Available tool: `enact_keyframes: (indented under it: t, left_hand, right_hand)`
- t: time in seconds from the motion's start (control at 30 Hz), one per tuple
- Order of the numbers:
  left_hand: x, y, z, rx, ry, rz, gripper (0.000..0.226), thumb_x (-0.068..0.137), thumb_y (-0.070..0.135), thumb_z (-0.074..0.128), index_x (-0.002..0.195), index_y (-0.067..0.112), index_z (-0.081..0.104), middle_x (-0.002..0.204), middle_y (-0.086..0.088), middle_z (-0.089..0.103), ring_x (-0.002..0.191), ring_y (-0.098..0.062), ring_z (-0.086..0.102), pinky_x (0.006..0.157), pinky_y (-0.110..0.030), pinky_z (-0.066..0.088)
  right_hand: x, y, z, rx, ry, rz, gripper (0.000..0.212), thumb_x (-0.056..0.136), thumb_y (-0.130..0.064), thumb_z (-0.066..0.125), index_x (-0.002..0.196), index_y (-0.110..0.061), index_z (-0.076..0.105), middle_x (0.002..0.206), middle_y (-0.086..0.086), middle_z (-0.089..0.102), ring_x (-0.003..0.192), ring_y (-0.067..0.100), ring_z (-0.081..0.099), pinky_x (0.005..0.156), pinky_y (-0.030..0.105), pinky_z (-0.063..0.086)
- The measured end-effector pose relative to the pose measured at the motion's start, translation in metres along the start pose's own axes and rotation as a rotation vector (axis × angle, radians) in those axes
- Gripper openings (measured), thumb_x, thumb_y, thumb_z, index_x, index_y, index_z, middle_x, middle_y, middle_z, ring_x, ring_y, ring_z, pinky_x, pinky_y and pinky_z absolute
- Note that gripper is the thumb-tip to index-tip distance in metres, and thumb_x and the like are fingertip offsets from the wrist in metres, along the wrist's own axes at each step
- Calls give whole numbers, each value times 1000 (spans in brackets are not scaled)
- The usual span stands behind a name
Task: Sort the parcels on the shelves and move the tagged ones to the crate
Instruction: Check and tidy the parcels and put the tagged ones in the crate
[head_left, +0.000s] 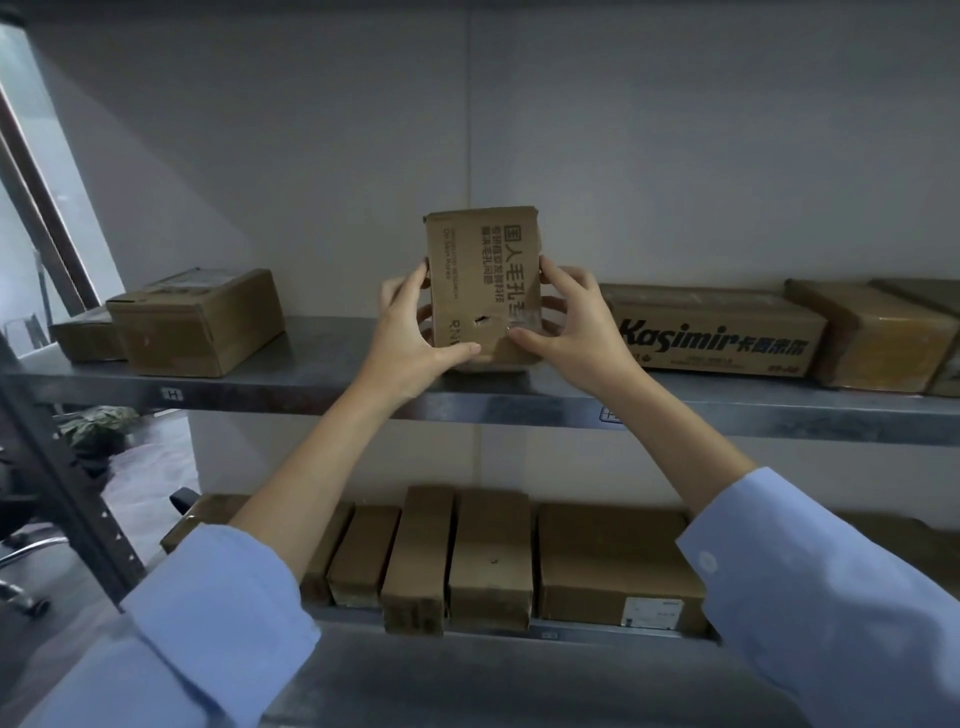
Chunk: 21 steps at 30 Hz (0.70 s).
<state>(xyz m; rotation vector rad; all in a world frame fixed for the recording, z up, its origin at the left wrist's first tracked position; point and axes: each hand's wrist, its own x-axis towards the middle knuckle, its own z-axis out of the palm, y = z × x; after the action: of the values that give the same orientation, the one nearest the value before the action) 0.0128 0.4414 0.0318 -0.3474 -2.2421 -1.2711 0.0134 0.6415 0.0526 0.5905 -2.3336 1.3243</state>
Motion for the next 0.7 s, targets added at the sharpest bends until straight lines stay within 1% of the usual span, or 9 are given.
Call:
enact_keyframes:
  t: [0.07, 0.1, 0.17, 0.2, 0.23, 0.33, 0.43, 0.6, 0.7]
  left_hand:
    - [2, 1, -1, -29, 6, 13, 98, 74, 21, 84, 151, 28, 23, 144, 9, 26, 126, -4, 31, 78, 7, 34]
    - [2, 1, -2, -45, 3, 17, 96, 75, 21, 83, 150, 30, 24, 149, 6, 26, 130, -8, 32, 89, -1, 37]
    - [3, 3, -4, -86, -21, 25, 92, 75, 21, 83, 146, 33, 26, 154, 5, 25, 139, -16, 32, 110, -29, 37]
    - [3, 5, -4, -109, -33, 29, 90, 75, 20, 83, 144, 33, 27, 154, 6, 25, 141, -18, 32, 113, -38, 34]
    - [3, 6, -5, -126, -37, 34, 88, 76, 20, 83, 142, 34, 27, 152, 9, 26, 140, -17, 32, 114, -41, 33]
    - [5, 9, -6, -127, -27, 38, 88, 76, 21, 82, 142, 34, 26, 147, 16, 28, 133, -8, 31, 108, -33, 31]
    - [3, 10, -6, -134, -22, 12, 96, 76, 22, 82, 148, 34, 20, 156, 3, 22, 128, -5, 30, 103, -27, 34]
    - [-3, 12, -3, -128, -14, 8, 99, 77, 23, 81, 152, 35, 17, 154, 0, 25, 129, -3, 30, 102, -26, 34]
    - [-5, 10, -7, -108, -22, 7, 96, 77, 27, 81, 151, 37, 21, 154, 2, 29, 132, -6, 34, 103, -32, 36]
  right_hand:
    - [2, 1, -1, 16, 12, -2, 81, 83, -14, 76, 151, -19, 32, 144, 1, 36, 132, 17, 43, 106, 42, 47]
    - [2, 1, -1, 26, 16, 5, 80, 82, -15, 77, 149, -19, 33, 146, 0, 36, 134, 16, 42, 107, 42, 46]
    - [3, 1, -2, 68, 16, 29, 77, 82, -15, 77, 146, -18, 33, 148, -3, 39, 133, 13, 42, 108, 41, 45]
    - [3, 1, -2, 103, 10, 37, 75, 83, -14, 77, 144, -17, 33, 146, -5, 41, 131, 12, 43, 108, 41, 45]
    - [2, 1, -2, 137, 5, 36, 73, 83, -13, 76, 142, -16, 33, 144, -6, 43, 130, 12, 44, 109, 42, 44]
    - [1, 1, -3, 167, 12, 25, 84, 82, -14, 77, 148, -20, 25, 144, -6, 42, 132, 17, 46, 109, 41, 43]
    - [3, 1, -2, 104, 1, 6, 98, 81, -20, 79, 155, -25, 14, 150, 1, 36, 135, 19, 43, 110, 38, 42]
    - [3, 0, -2, 82, -17, -14, 86, 81, -26, 79, 150, -23, 29, 145, 2, 38, 132, 15, 44, 112, 34, 38]
    - [0, 3, -5, 114, -24, -8, 84, 81, -24, 78, 150, -21, 30, 145, -1, 44, 134, 12, 43, 113, 38, 38]
